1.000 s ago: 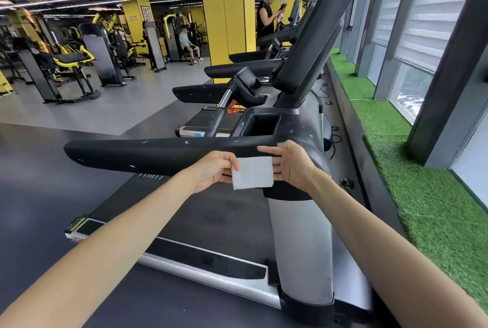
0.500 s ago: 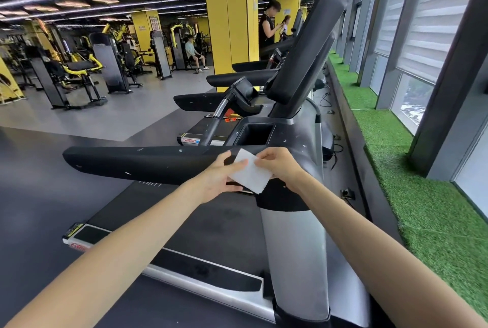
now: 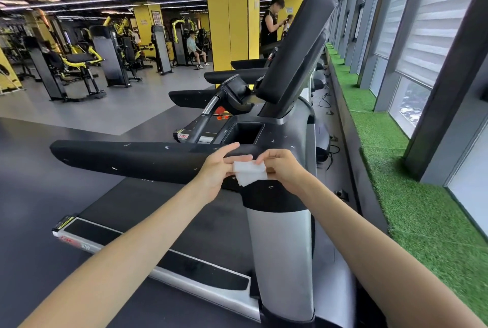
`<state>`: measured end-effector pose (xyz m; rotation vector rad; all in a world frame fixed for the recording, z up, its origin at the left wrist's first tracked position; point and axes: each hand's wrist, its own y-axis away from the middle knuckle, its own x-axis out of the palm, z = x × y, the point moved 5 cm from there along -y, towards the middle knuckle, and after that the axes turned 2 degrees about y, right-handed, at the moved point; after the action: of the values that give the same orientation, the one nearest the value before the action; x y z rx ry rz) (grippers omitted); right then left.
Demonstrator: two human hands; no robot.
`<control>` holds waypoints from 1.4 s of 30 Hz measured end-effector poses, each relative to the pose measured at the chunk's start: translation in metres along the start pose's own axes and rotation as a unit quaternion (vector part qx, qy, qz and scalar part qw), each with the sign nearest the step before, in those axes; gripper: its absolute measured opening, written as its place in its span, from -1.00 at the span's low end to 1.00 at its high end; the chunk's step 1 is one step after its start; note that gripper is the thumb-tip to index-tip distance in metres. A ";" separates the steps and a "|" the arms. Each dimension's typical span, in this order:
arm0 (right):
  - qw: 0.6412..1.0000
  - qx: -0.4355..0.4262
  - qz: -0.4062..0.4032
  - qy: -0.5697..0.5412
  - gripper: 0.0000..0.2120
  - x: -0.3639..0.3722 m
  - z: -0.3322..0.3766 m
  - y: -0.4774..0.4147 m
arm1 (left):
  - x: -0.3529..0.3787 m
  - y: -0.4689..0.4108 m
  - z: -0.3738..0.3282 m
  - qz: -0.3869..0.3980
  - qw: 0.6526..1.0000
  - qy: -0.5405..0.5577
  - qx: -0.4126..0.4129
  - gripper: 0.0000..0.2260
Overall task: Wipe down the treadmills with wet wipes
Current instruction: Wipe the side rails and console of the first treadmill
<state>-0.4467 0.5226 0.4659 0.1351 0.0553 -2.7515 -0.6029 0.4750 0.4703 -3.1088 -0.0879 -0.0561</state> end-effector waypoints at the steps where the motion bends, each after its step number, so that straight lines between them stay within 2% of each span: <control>1: 1.000 0.002 0.005 -0.007 -0.71 -0.003 -0.001 0.001 | 0.003 0.001 0.001 0.025 0.999 -0.023 0.004 -0.50; 3: 1.000 0.008 0.010 -0.011 -0.68 -0.009 -0.004 0.001 | 0.001 0.003 0.006 0.046 0.998 -0.046 0.004 -0.47; 6: 1.000 0.011 0.023 -0.007 -0.67 -0.014 -0.008 -0.002 | -0.007 0.002 0.013 -0.005 1.000 0.027 -0.013 -0.43; 9: 0.999 0.010 0.041 -0.009 -0.67 -0.012 -0.011 -0.008 | -0.006 -0.006 0.021 -0.045 0.992 0.104 -0.054 -0.65; 13: 0.999 0.011 0.044 0.002 -0.67 -0.005 -0.012 -0.019 | 0.004 -0.021 0.030 -0.001 0.992 -0.016 -0.127 -0.79; 15: 0.999 0.029 0.018 -0.019 -0.69 -0.007 -0.012 -0.028 | 0.005 -0.033 0.028 -0.012 0.992 -0.057 -0.108 -0.87; 18: 0.997 0.060 -0.008 -0.039 -0.77 -0.012 -0.012 -0.041 | 0.000 -0.057 0.022 -0.027 0.993 -0.089 -0.067 -0.90; 21: 0.998 0.029 -0.021 0.060 -0.78 -0.016 -0.011 -0.058 | -0.002 -0.084 0.015 0.016 0.994 -0.094 -0.044 -0.94; 26: 0.990 -0.016 -0.115 0.074 -0.95 -0.025 -0.010 -0.088 | 0.002 -0.129 0.014 0.174 0.982 -0.051 -0.056 -0.77; 29: 0.945 -0.024 -0.236 0.225 -0.99 -0.032 -0.023 -0.093 | 0.008 -0.151 0.020 0.214 0.970 -0.099 -0.061 -0.81; 31: 0.899 -0.020 -0.298 0.321 -0.93 -0.039 -0.032 -0.091 | 0.010 -0.171 0.022 0.167 0.978 -0.102 -0.076 -0.86; 33: 0.867 -0.030 -0.307 0.390 -0.82 -0.047 -0.040 -0.091 | 0.012 -0.195 0.018 0.114 0.986 -0.109 -0.064 -0.88; 35: 0.851 -0.033 -0.298 0.431 -0.76 -0.059 -0.044 -0.094 | 0.018 -0.219 0.007 0.091 0.987 -0.135 -0.013 -0.89; 36: 0.845 -0.031 -0.293 0.447 -0.75 -0.064 -0.046 -0.096 | 0.020 -0.231 0.001 0.085 0.978 -0.186 0.035 -0.86; 37: 0.837 -0.033 -0.285 0.467 -0.76 -0.067 -0.048 -0.099 | 0.024 -0.241 -0.005 0.081 0.954 -0.272 0.098 -0.84; 39: 0.811 -0.046 -0.257 0.524 -0.79 -0.064 -0.051 -0.107 | 0.033 -0.253 -0.004 0.085 0.863 -0.441 0.232 -0.83; 41: 0.795 -0.068 -0.226 0.559 -0.74 -0.051 -0.057 -0.107 | 0.043 -0.247 0.010 0.167 0.761 -0.548 0.304 -0.65; 42: 0.795 -0.080 -0.218 0.561 -0.69 -0.046 -0.062 -0.104 | 0.046 -0.241 0.023 0.225 0.722 -0.574 0.314 -0.60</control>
<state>-0.4385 0.6399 0.4110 1.8667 0.6965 -2.6040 -0.5702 0.7190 0.4563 -1.9345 0.5000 1.5122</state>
